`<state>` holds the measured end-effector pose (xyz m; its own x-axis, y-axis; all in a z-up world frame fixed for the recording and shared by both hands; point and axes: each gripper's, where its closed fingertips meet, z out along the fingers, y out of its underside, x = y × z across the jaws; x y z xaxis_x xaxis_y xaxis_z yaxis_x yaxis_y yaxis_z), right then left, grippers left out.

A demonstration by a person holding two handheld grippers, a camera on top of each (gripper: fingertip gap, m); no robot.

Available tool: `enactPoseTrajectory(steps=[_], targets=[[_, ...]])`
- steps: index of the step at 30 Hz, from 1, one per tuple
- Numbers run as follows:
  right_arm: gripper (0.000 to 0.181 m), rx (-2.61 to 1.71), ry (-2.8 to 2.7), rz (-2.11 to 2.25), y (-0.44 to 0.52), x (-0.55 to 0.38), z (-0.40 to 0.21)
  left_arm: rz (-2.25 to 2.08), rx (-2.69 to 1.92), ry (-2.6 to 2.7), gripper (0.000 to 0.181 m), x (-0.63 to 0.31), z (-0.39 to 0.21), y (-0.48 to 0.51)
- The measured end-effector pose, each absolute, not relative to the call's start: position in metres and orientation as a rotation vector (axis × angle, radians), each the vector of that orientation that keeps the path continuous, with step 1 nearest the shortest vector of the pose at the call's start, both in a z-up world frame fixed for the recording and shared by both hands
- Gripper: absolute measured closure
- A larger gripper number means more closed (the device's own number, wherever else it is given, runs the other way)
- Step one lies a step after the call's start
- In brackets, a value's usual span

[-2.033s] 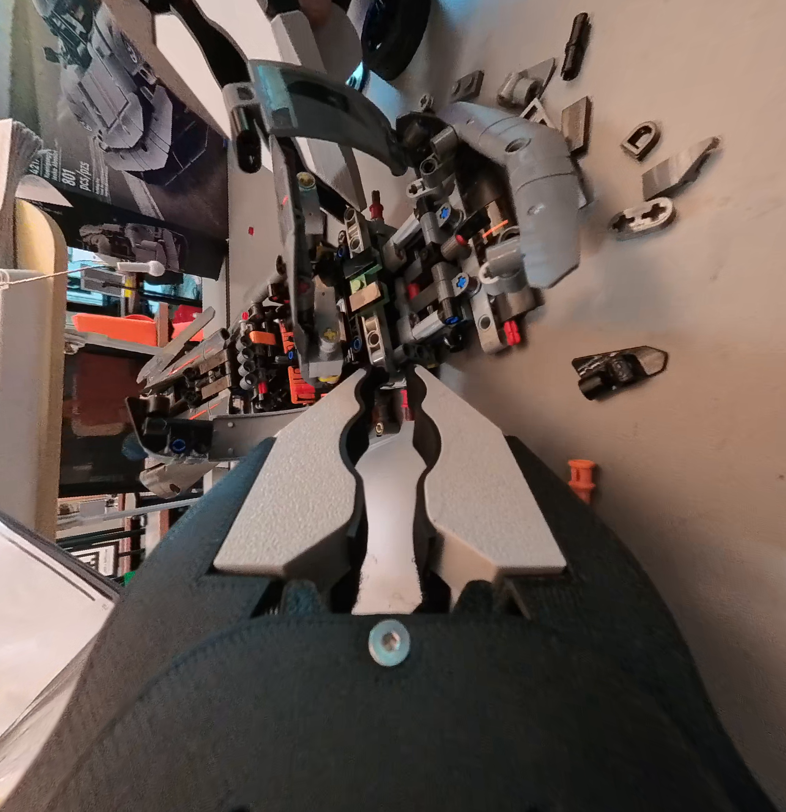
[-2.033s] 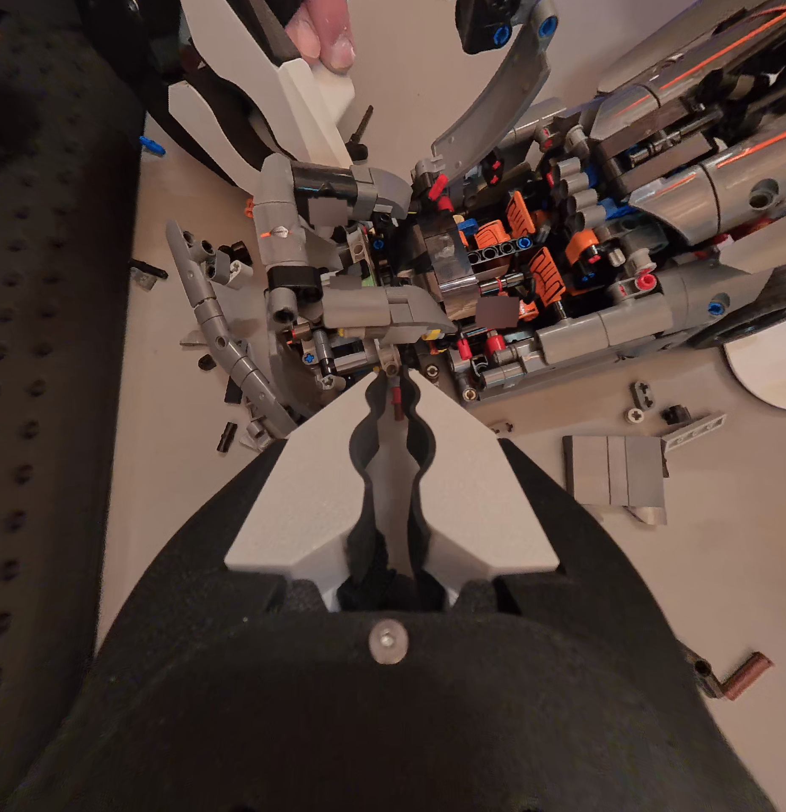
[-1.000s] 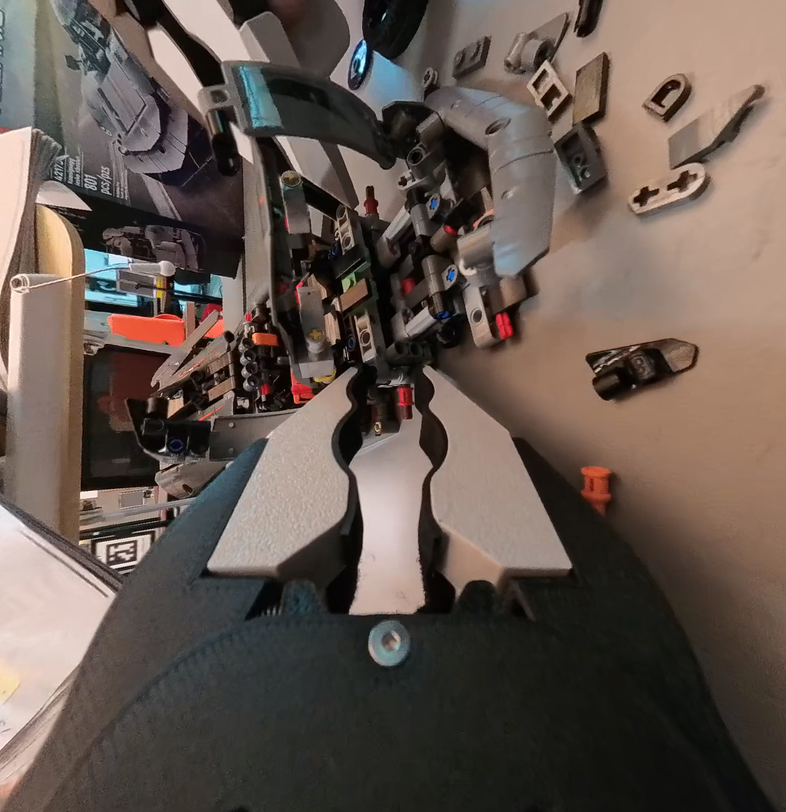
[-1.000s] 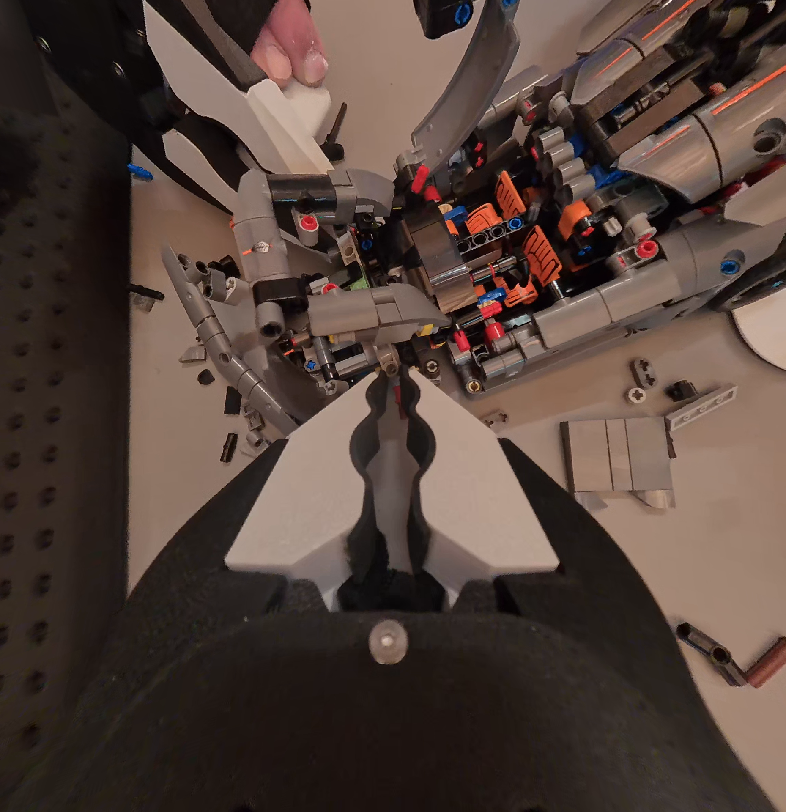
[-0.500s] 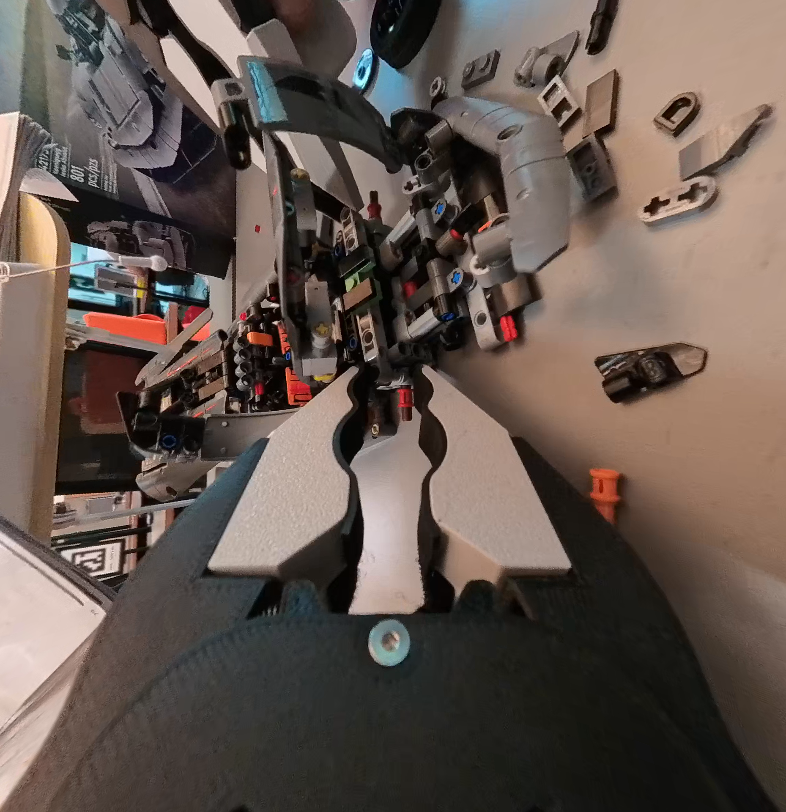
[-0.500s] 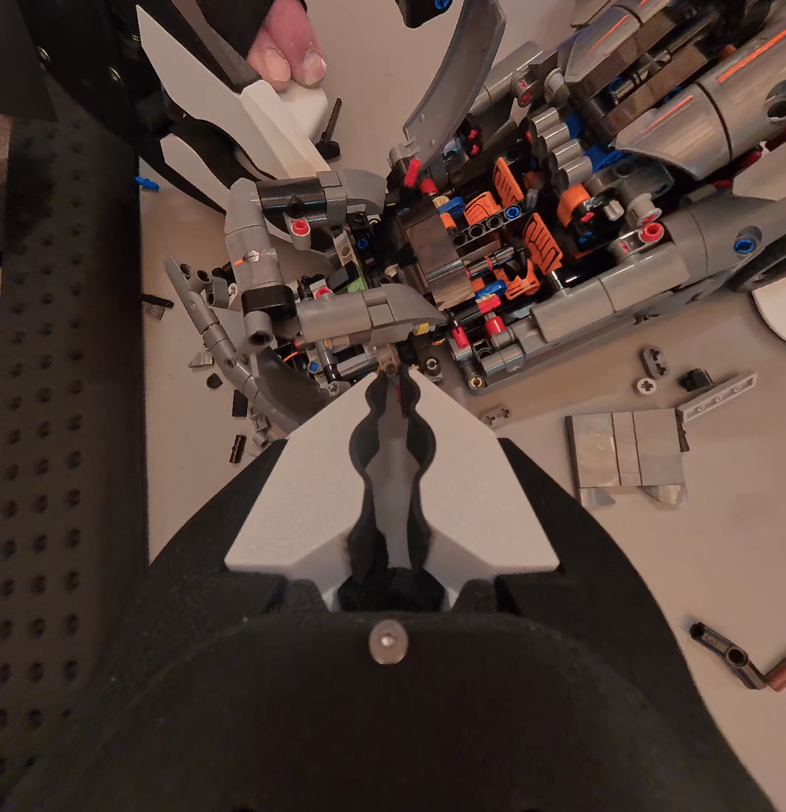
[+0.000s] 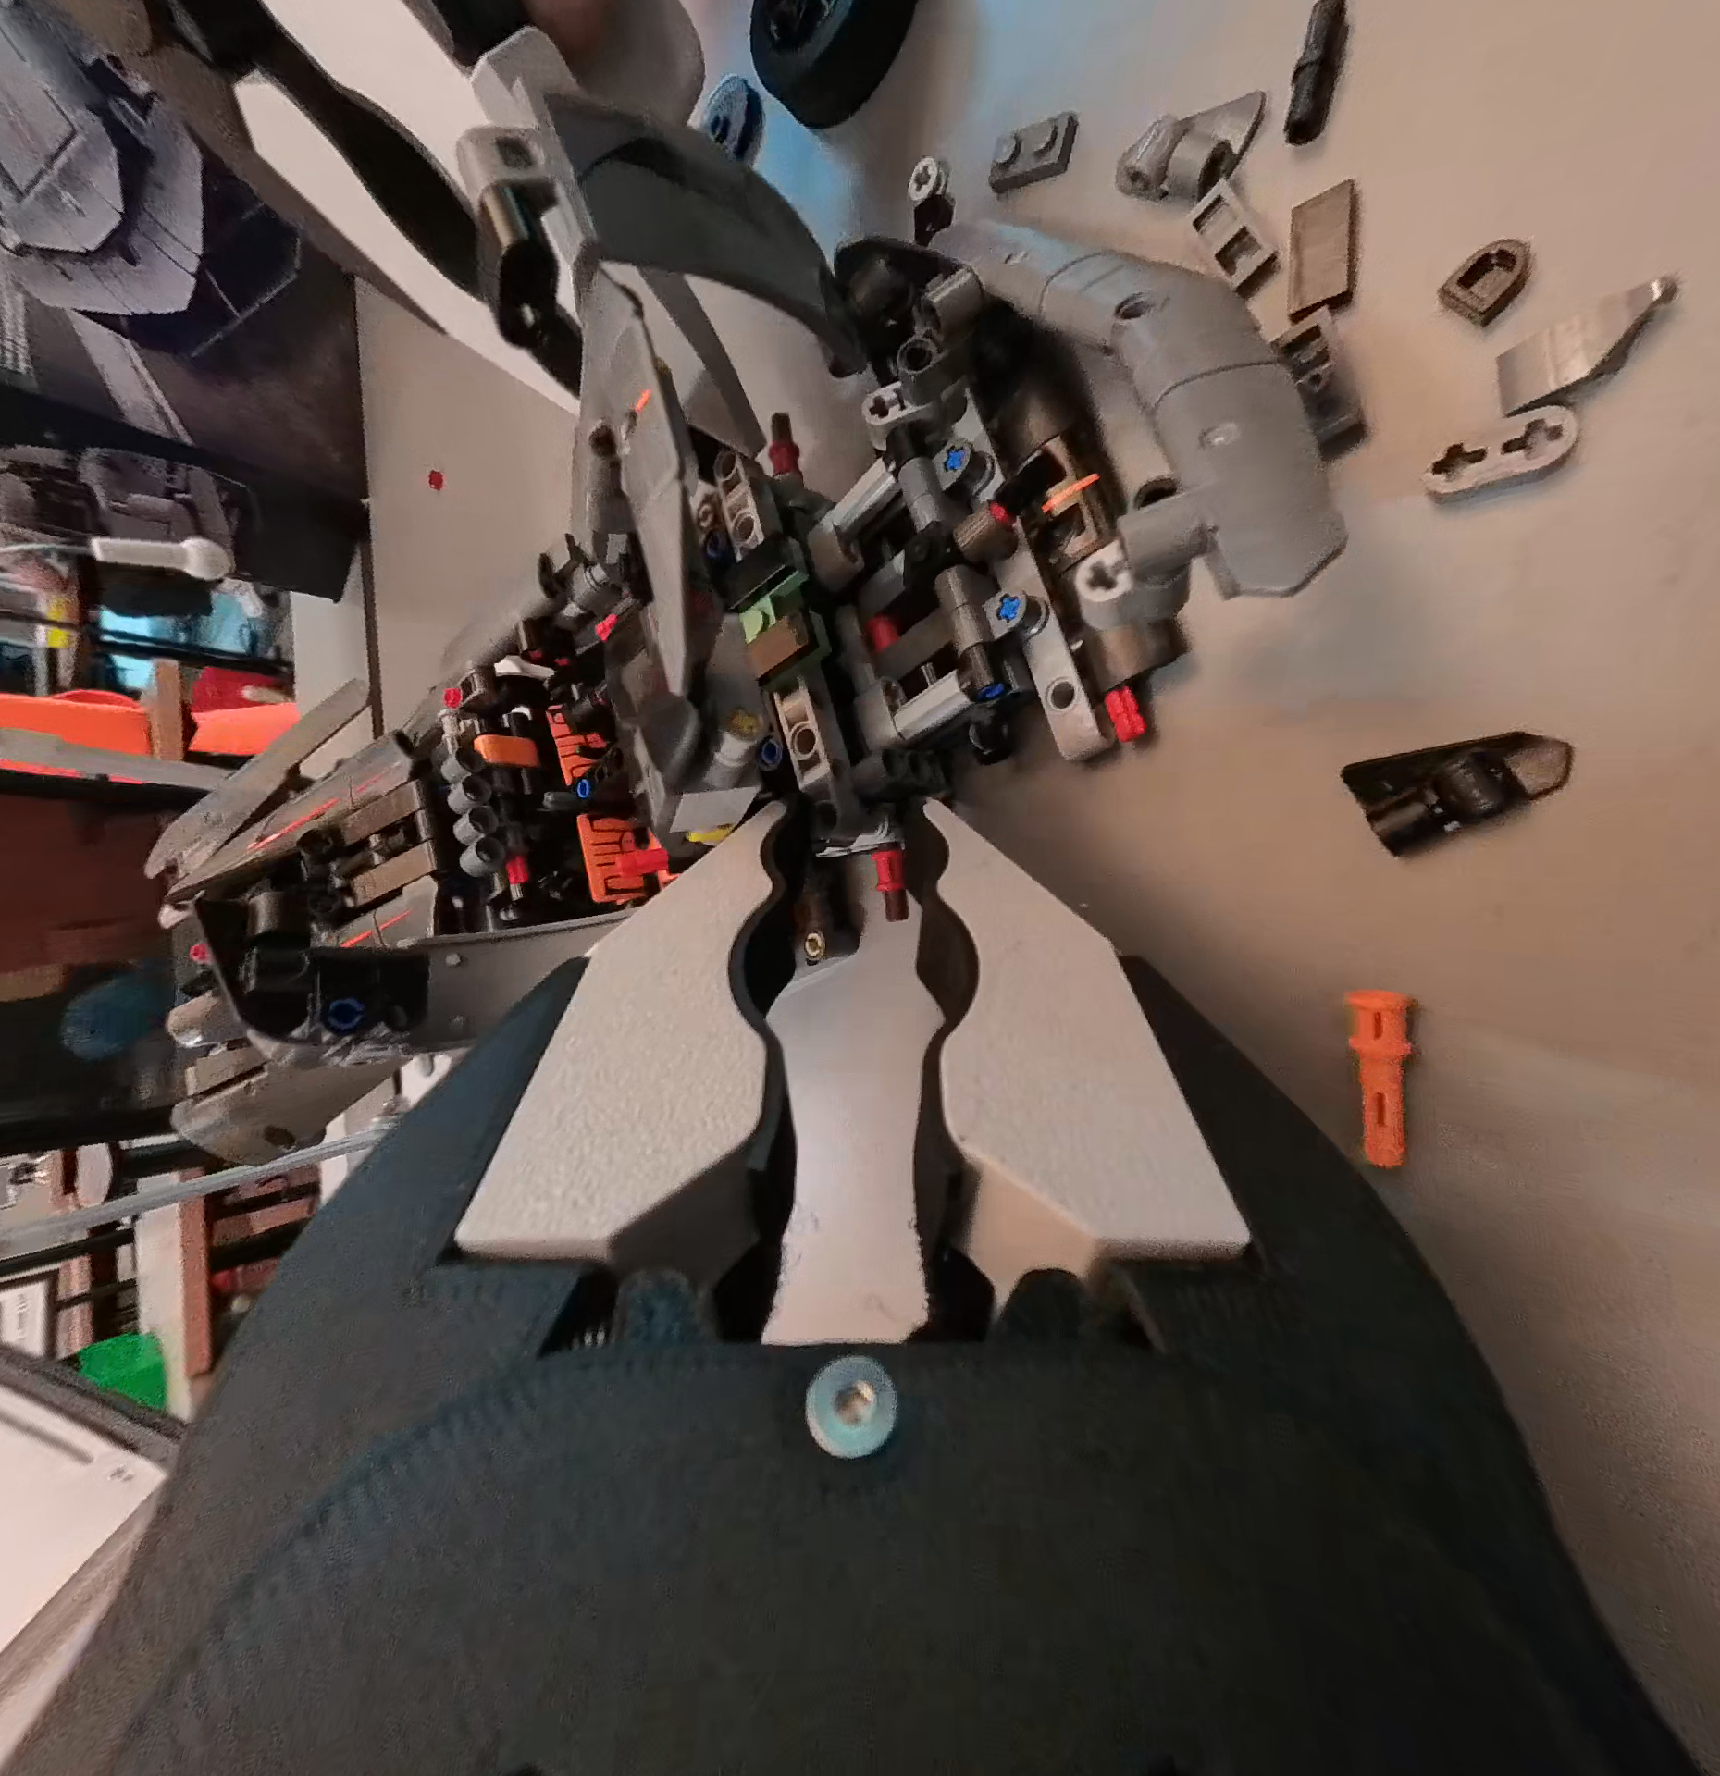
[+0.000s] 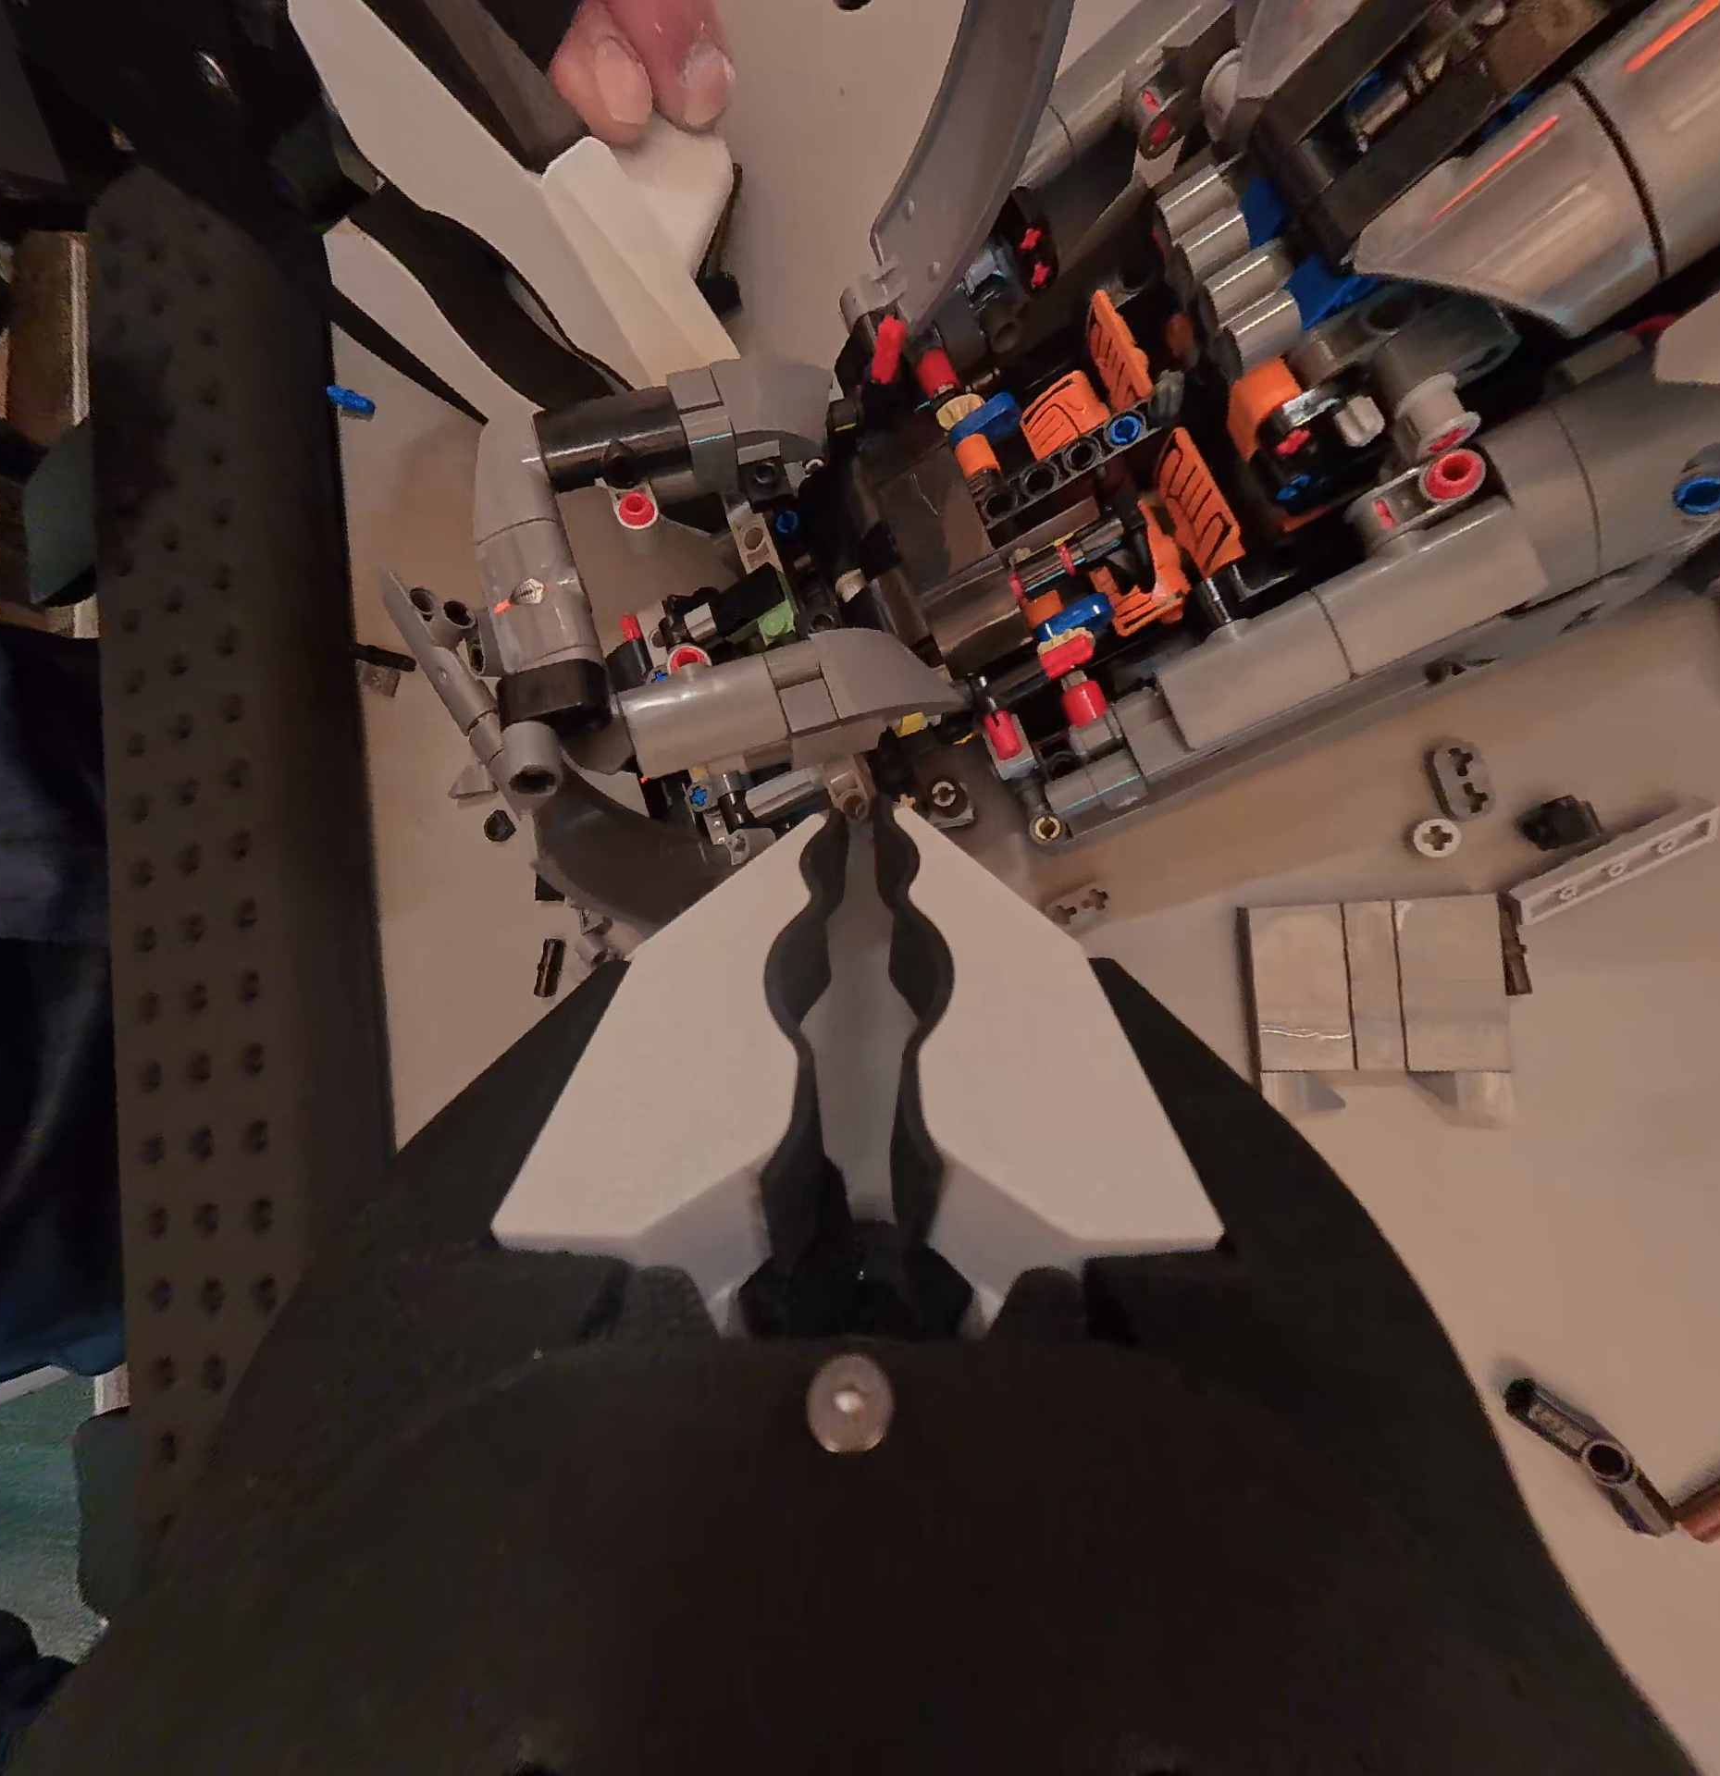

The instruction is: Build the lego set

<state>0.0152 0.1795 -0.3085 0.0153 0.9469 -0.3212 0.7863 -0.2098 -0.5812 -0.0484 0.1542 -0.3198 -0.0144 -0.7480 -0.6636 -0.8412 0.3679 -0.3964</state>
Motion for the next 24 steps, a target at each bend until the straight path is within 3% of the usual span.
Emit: enactPoseTrajectory(steps=[15,24], targets=[[0.178,-2.029,-1.781,1.005,0.181,0.015,-0.311,0.344,-1.184,1.746,0.154,-0.049,-0.308,0.147],[0.179,-2.013,-1.786,0.974,0.180,0.015,-0.310,0.447,-1.105,1.747,0.161,-0.050,-0.311,0.153]])
